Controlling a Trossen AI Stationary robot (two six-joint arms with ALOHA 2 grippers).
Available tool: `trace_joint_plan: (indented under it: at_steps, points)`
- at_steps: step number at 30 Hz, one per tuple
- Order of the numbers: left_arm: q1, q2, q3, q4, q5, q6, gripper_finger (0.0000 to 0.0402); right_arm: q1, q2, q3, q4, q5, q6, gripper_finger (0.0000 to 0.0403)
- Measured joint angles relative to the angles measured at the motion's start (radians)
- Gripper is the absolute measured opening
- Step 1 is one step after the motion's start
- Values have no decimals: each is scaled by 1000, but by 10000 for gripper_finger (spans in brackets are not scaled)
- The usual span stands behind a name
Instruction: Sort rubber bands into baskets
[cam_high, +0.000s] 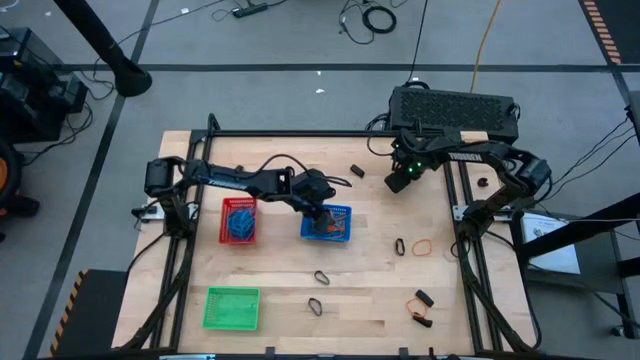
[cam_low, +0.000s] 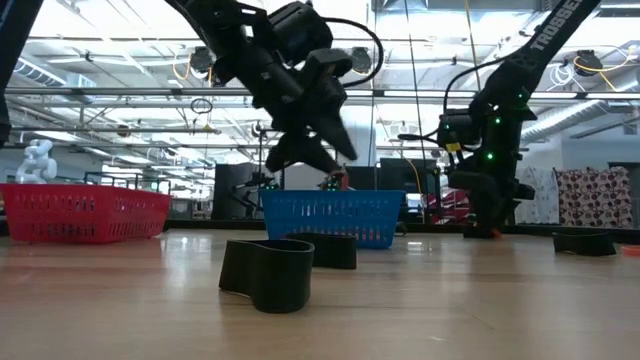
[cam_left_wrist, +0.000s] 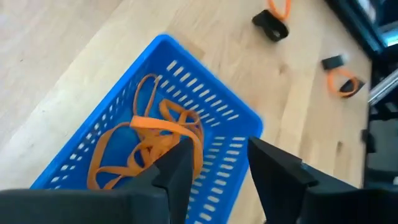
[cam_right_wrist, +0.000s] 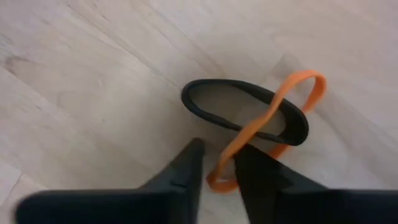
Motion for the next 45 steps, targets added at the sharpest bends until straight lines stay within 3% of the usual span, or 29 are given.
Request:
trace_joint_plan:
  at_steps: [3,5,12,25,30,37,41,45]
  points:
    - [14,0,34,-62,31,-40,163,1,0,0,8,-2,-20,27]
    - [23,0,60,-164,35,-49,163,1,-3,0,9,-1,-31,8]
    - [33,0,116,-415,-52,28,163,-1,-47,-2,-24,15,-30,2]
    - [18,0,119,-367,-56,64,163,-2,-241,-2,-132,67,-2,1]
    - [-13,-5,119,-171,-18,178,163,17,-339,-2,-134,-181,36,0]
    - [-27,-5,120,225,101,328,163,141,-481,-2,-74,-680,103,0]
    - [-36,-5,120,339,80,613,164,251,-538,-2,10,-812,216,0]
    - [-66,-5,120,398,58,939,164,364,-568,-2,114,-837,327,0]
